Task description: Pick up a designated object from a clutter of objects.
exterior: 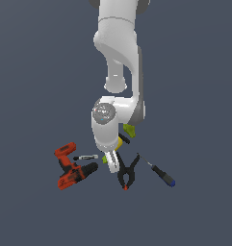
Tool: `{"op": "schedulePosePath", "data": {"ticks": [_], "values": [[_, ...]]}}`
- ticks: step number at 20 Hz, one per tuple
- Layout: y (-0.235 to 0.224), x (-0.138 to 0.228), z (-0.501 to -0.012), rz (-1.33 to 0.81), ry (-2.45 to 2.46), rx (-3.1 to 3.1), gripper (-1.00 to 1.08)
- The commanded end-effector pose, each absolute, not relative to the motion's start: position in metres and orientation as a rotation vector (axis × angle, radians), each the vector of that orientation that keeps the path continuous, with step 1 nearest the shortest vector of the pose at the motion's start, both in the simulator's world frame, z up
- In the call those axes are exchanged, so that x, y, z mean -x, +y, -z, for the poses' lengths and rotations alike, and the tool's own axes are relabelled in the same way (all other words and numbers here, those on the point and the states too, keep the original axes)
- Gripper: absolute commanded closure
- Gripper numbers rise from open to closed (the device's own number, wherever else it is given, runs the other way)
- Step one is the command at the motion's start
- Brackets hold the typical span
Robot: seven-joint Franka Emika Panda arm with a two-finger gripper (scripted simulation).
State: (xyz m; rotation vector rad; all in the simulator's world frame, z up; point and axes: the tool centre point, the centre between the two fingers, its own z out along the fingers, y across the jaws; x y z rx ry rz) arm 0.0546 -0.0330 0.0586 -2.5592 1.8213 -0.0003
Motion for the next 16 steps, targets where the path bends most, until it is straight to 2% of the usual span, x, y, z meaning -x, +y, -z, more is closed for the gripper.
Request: {"op": "schedulePosePath", "data": {"ticks": [1,13,14,16], "values": [[-0.033,-0.054,-0.051,-0.001,1.822,2.559,-0.92],[-0.033,-0.054,-0.012,0.0,1.827,2.556,-0.92],[-0.033,-0.054,-0.012,0.0,1.827,2.556,1.08],[-0.033,-0.054,-0.012,0.0,1.827,2.556,1.08]]}}
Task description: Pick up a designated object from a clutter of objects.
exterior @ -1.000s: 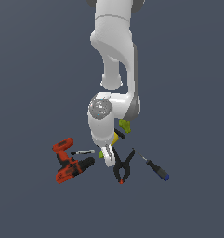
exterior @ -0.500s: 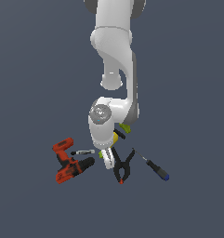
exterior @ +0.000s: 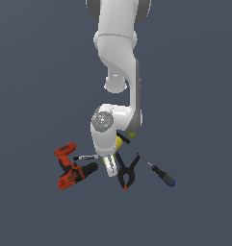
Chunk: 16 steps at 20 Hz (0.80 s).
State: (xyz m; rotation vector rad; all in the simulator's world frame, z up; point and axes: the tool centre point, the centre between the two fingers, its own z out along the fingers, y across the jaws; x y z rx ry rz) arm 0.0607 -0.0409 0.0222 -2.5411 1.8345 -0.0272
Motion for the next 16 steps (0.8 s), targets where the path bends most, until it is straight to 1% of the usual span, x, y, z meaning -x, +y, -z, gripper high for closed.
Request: {"op": "schedulePosePath", "data": {"ticks": [1,7,8,16], "values": [[-0.033,-0.054,-0.012,0.0,1.827,2.556,1.08],[-0.033,-0.054,-0.012,0.0,1.827,2.556,1.08],[-0.041,-0.061,-0.022,0.029,1.834,2.54,1.08],[-0.044,-0.055,-0.035,0.028,1.834,2.54,1.08]]}}
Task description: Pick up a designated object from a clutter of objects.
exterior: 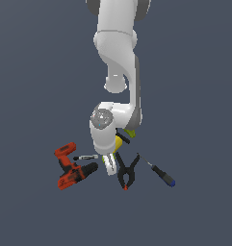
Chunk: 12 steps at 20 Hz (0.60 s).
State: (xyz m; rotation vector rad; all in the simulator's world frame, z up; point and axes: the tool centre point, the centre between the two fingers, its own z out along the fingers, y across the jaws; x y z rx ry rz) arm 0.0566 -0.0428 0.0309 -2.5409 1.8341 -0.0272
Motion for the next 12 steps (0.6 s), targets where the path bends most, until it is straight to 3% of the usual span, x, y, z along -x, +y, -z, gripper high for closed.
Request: {"op": "schedulePosePath", "data": {"ticks": [1,12], "values": [[-0.045,-0.054,-0.039,0.027,1.834,2.54,1.08],[-0.063,-0.023,-0.105,0.021,1.833,2.541,1.08]]}}
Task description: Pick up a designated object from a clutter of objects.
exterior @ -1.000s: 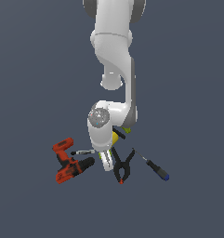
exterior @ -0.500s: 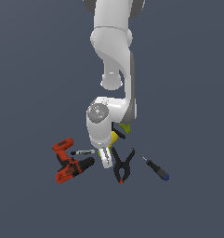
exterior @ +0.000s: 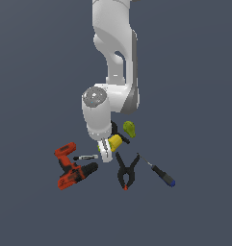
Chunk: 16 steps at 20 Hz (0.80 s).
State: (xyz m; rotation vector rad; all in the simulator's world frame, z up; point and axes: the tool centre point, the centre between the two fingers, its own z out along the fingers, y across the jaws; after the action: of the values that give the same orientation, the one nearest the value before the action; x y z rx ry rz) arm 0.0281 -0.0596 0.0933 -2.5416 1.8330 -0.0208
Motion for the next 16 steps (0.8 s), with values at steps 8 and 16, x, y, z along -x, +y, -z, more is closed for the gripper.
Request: {"op": "schedulePosePath", "data": {"ticks": [8,16], "values": [[-0.081,0.008,-0.174,0.015,1.832,2.542,1.08],[-0.102,0.039,-0.248,0.011,1.832,2.545,1.08]]}}
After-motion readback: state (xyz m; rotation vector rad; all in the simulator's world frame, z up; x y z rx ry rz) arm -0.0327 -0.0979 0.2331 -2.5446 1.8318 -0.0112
